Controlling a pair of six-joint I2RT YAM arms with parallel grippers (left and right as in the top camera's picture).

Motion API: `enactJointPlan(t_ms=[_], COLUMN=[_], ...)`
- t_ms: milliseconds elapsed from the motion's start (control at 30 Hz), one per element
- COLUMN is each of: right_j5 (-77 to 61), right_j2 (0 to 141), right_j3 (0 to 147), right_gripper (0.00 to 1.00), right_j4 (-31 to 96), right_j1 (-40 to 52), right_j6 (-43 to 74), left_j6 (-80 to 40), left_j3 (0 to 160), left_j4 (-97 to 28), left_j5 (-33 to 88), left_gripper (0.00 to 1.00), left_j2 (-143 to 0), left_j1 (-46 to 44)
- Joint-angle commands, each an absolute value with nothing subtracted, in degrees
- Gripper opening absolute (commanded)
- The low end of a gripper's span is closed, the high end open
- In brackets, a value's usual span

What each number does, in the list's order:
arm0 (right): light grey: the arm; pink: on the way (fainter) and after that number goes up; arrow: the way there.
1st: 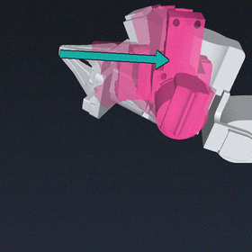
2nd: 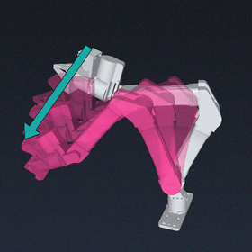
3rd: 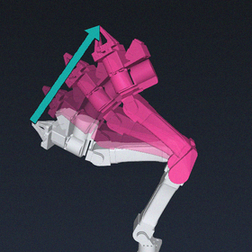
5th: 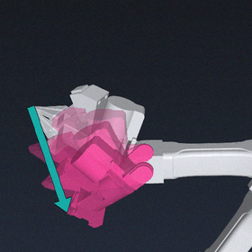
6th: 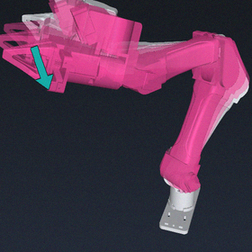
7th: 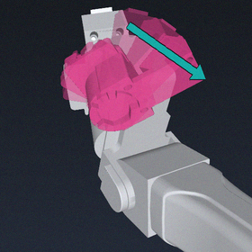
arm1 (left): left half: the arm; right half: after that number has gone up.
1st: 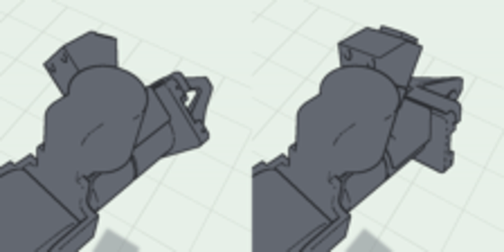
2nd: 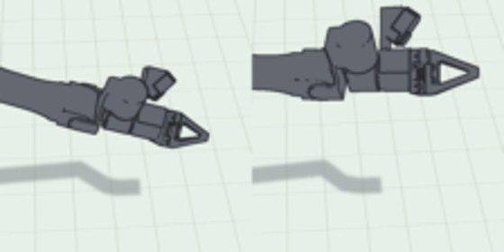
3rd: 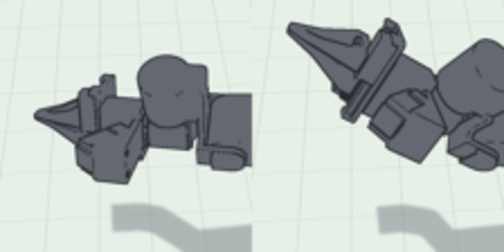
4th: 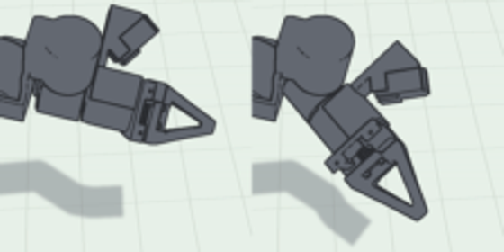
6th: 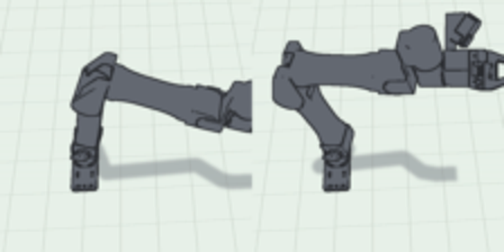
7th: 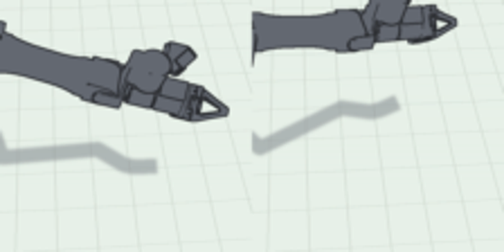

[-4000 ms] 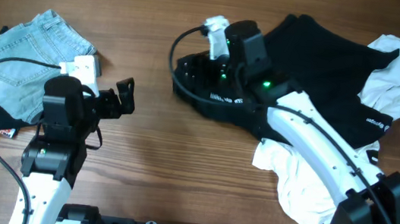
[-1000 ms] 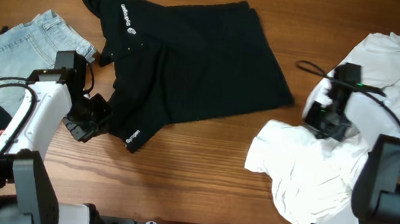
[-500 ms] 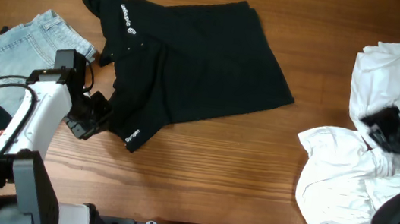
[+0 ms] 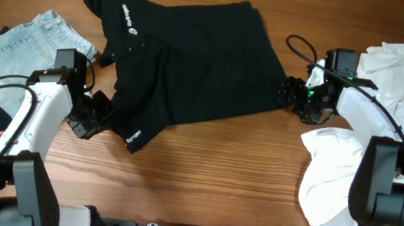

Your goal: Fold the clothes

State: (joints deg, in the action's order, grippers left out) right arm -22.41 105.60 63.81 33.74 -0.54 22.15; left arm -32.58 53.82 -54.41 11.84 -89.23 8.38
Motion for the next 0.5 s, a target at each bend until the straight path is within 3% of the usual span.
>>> enactJointPlan(t_ms=[0,67,100,133,167,300,467], right_j5=[-18.33,-18.35,-18.39,-18.41,-18.41,-19.25,-16.71], right_j2=[109.43,111.11,111.59,111.81,111.87,110.65,101.23], right_j3=[63.40,63.40,63.40,63.40,63.42,64.90,79.61], right_gripper=[0.78,0.76,0.68,0.41,0.04,0.04,0.04], right_j4=[31.73,29.36,28.45,27.64,27.66,32.18,48.69], right_j1=[0.38,0.43,0.43,0.43,0.43,-0.21,-6.37], right_j6=[28.75,30.06,30.17,30.17,30.17,26.48,19.25], left_j6=[-31.70,-31.70,-31.70,-31.70,-31.70,-31.53,-20.97], left_j3=[53.47,53.47,53.47,53.47,53.47,53.58,65.52], left_j4=[-54.37,-54.19,-53.93,-53.63,-53.32,-51.09,-55.37], left_j5=[12.38,12.38,12.38,12.40,12.43,13.54,24.45], left_gripper=[0.06,0.06,0.06,0.06,0.06,0.04,0.04], left_j2=[-88.40,-88.40,-88.40,-88.40,-88.40,-88.38,-86.06], left_j1=[8.47,8.47,8.47,8.47,8.47,8.47,8.49])
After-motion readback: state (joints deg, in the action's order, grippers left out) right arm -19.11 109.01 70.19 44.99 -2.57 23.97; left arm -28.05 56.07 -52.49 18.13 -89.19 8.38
